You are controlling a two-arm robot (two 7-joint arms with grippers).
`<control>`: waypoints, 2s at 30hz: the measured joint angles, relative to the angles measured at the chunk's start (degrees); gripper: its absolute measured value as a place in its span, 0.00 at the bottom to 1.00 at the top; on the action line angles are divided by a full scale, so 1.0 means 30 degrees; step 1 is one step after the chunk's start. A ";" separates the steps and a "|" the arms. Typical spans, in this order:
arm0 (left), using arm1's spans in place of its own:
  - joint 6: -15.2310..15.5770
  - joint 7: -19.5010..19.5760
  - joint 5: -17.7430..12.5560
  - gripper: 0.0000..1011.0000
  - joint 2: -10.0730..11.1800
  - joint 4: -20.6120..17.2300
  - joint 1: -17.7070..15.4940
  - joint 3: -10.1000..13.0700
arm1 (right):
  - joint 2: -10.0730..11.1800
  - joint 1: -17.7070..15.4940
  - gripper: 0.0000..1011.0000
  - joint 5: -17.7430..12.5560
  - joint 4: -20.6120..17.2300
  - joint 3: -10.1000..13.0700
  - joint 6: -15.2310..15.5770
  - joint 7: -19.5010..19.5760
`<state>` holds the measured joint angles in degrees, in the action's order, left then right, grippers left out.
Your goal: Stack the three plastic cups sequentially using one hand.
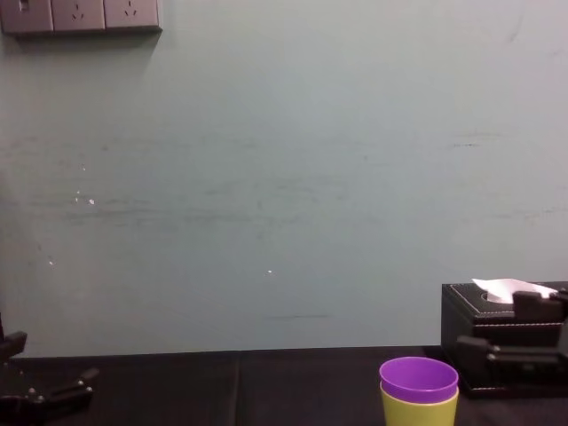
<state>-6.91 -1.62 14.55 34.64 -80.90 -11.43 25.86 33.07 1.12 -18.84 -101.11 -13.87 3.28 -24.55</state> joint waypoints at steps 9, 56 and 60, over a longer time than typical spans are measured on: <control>0.0000 0.0000 -0.0002 1.00 0.0000 0.0000 0.0000 0.0000 | 0.0868 -0.1682 0.99 -0.0364 -0.0787 0.0424 -0.0647 -0.0439; 0.0000 0.0000 -0.0001 1.00 0.0000 0.0000 0.0000 -0.0001 | 0.0591 -0.2192 0.99 0.0888 0.0324 -0.2246 -0.0823 -0.1311; 0.0000 -0.0001 0.0000 1.00 0.0001 0.0000 -0.0001 -0.0001 | 0.0488 -0.2087 0.99 0.0893 0.0437 -0.2390 -0.0771 -0.1327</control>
<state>-6.91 -1.62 14.55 34.65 -80.90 -11.43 25.86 34.53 -5.14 -16.16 -99.80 -21.04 0.97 -28.53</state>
